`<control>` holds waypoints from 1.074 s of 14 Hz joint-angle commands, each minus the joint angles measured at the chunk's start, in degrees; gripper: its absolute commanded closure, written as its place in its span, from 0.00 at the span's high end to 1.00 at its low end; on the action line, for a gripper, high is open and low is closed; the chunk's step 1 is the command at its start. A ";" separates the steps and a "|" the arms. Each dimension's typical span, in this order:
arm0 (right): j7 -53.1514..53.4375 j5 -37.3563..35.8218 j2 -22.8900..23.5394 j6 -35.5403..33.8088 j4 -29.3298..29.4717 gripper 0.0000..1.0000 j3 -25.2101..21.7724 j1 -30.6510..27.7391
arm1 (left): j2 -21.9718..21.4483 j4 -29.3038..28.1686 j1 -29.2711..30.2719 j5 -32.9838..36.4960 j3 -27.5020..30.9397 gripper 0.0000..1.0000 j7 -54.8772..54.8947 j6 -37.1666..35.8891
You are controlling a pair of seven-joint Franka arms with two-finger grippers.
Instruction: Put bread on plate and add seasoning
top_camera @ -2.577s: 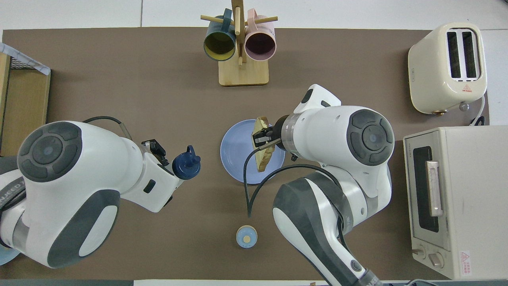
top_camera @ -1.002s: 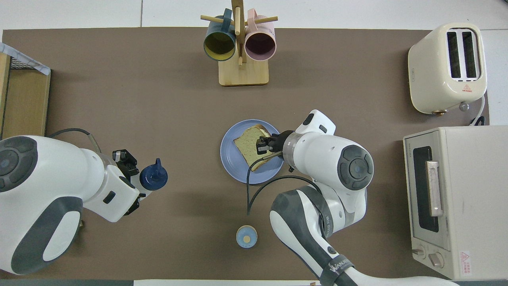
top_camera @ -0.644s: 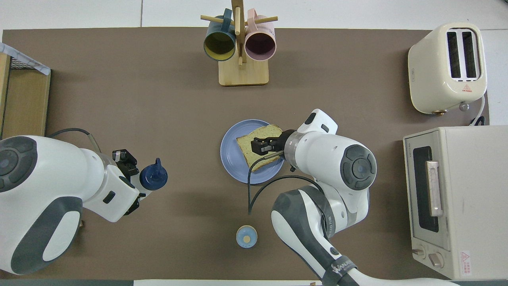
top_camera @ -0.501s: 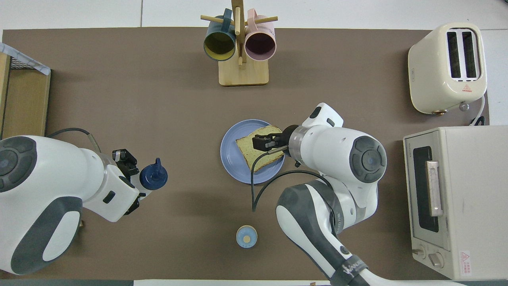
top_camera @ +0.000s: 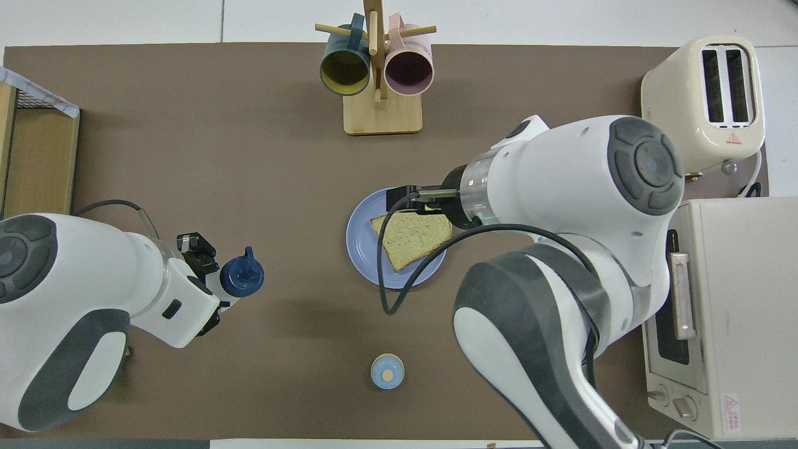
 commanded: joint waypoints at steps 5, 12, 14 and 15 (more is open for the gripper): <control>20.60 5.42 -1.29 0.29 2.86 0.77 6.12 3.59 | -1.27 -1.52 -0.39 0.97 -4.62 0.00 -6.46 3.02; 24.31 4.98 -1.82 0.12 3.92 0.50 8.76 5.26 | -1.19 -1.52 -2.24 0.97 -5.87 0.00 -10.34 4.43; 23.61 4.54 -1.73 0.12 3.92 0.45 8.76 4.82 | -1.19 -1.52 -2.24 0.97 -5.87 0.00 -10.25 4.43; 23.35 4.45 -1.73 0.47 3.92 0.45 8.68 4.56 | -1.27 -1.52 -2.15 0.97 -5.78 0.00 -10.17 4.34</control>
